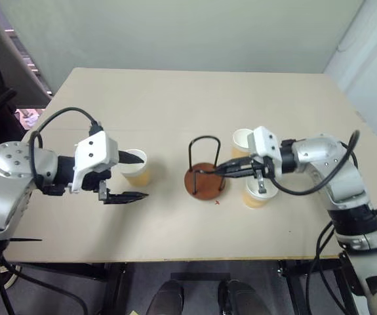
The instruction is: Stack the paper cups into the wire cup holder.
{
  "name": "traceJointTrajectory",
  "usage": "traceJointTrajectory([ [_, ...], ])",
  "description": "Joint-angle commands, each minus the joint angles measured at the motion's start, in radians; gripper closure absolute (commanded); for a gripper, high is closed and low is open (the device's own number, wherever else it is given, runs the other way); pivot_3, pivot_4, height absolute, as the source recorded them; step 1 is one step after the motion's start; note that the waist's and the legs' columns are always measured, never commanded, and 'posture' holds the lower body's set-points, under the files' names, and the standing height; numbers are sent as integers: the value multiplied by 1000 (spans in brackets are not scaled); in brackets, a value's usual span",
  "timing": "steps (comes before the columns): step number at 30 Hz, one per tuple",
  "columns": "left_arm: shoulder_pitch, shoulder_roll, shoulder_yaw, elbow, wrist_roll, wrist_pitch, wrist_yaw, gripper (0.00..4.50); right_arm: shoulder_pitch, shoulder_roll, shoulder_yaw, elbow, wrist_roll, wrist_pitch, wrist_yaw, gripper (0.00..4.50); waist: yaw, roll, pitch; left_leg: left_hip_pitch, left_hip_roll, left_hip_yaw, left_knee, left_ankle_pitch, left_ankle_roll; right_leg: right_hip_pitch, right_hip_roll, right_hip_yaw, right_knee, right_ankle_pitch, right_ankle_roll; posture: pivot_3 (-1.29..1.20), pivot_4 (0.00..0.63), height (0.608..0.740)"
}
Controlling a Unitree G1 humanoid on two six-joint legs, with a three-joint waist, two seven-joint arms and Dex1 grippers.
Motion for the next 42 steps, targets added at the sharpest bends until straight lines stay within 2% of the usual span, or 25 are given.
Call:
traceJointTrajectory([
  [1, -29, -8, -16, -3, 12, -23, -10, 0, 26, -10, -6, -86, 28, 32, -42, 4481, -2, 0, 0, 1, 0, 0, 0, 0, 1, 0, 0, 0, 1, 0, 0, 0, 150, 740],
  [3, -42, -19, -27, -2, 12, -22, -11, 0, 40, -4, 4, -87, 20, 36, -61, 4481, -3, 0, 0, 3, 1, -1, 0, -2, 8, 1, 0, 0, 2, 2, -2, 0, 150, 740],
  [9, -91, -40, -38, 9, 6, -29, -21, 0, 73, -33, 47, -107, 22, 59, -53, 4481, -4, 0, 0, 3, 1, -1, 0, 3, 10, 1, 1, 0, 1, 6, -5, 0, 150, 740],
  [12, -104, -46, -25, 11, -9, -19, -26, 0, 73, -41, 52, -103, 15, 60, -63, 3625, -4, 0, 0, 2, 1, -1, 0, 4, 10, 1, 1, 0, 1, 6, -4, 0, 150, 740],
  [17, -114, -53, -2, 15, -53, 3, -35, 0, 74, -79, 25, -125, 35, 71, -55, 1913, -4, 0, 0, 2, 1, -1, 0, 3, 10, 1, 1, 0, 0, 8, -1, 0, 150, 740],
  [19, -106, -49, -1, 13, -60, 3, -44, 0, 86, -144, -45, -170, 83, 97, -29, 1913, -4, 0, 0, 1, 1, -1, 0, 3, 10, 1, 1, 0, -1, 8, -1, 0, 150, 740],
  [22, -97, -40, 12, 21, -74, -1, -63, 0, 113, -296, -204, -224, 154, 123, 18, 1913, 7, 0, 0, -1, 0, -1, 0, 3, 10, 1, 1, 0, -2, 8, 0, 0, 150, 740],
  [26, -87, -39, 24, 24, -100, 3, -94, 0, 174, -428, -265, -212, 111, 76, 20, 1913, 9, -3, -2, -1, 0, -1, 0, 4, 7, 1, 1, 0, -3, 7, 0, 0, 150, 740],
  [30, -81, -47, 32, 47, -95, -6, -88, 0, 210, -428, -155, -173, -8, 3, -39, 1913, -1, -2, -1, 3, 0, 0, 0, 1, 10, 4, 1, 1, -2, 6, 1, 0, 150, 740],
  [42, 39, 11, 199, 54, -134, 23, -81, 0, 178, -365, -46, -116, -67, -46, -48, 1913, -6, -2, -1, 3, 1, 0, 0, 2, 13, 4, 2, 1, -2, 7, 3, 0, 150, 740],
])
